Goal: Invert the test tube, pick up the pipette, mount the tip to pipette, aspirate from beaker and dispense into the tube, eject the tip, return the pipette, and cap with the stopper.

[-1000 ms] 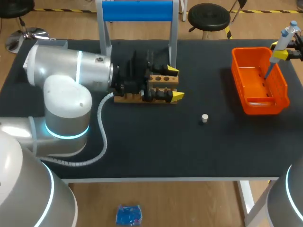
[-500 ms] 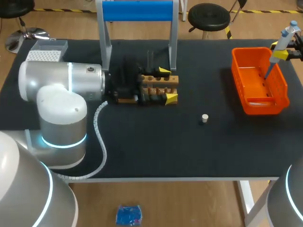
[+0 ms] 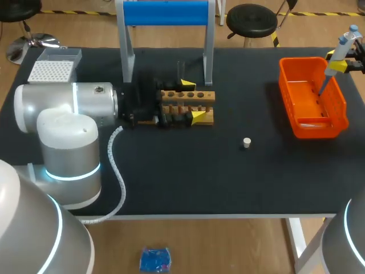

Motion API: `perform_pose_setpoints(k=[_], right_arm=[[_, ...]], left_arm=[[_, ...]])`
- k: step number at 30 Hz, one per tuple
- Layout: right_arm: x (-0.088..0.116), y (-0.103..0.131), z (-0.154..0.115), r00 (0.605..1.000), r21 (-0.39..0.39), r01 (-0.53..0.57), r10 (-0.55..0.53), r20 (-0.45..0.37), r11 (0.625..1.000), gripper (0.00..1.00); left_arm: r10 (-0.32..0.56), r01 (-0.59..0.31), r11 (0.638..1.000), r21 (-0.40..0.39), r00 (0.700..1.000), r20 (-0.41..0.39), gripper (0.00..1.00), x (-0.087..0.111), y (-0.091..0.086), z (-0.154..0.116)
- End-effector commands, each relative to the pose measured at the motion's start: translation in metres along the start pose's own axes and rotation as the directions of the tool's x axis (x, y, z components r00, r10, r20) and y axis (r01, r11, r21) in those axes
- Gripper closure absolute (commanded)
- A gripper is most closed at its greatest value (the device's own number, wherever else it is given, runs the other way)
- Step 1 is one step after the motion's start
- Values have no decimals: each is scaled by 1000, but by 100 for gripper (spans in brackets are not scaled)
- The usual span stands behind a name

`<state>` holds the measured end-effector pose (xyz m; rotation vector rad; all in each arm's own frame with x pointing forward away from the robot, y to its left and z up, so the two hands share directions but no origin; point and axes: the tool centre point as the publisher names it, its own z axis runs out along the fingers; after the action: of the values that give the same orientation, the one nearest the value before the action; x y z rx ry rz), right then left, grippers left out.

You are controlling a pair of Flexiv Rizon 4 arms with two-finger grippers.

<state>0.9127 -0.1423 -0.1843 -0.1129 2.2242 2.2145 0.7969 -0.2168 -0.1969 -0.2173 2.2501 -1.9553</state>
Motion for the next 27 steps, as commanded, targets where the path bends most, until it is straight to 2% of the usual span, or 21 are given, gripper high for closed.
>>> perform_pose_setpoints(k=[1,6,14,27], right_arm=[[0,1,0,1000,3,0,0,-2,1000,100],[0,1,0,1000,3,0,0,-2,1000,100],[0,1,0,1000,3,0,0,-2,1000,100],[0,1,0,1000,3,0,0,-2,1000,100]], left_arm=[[-10,11,1000,16,1000,-4,0,-7,3,1],[-41,41,999,12,999,15,0,-13,2,1],[-21,20,1000,21,999,32,0,-18,-5,1],[-25,24,1000,17,999,37,0,-21,-6,4]])
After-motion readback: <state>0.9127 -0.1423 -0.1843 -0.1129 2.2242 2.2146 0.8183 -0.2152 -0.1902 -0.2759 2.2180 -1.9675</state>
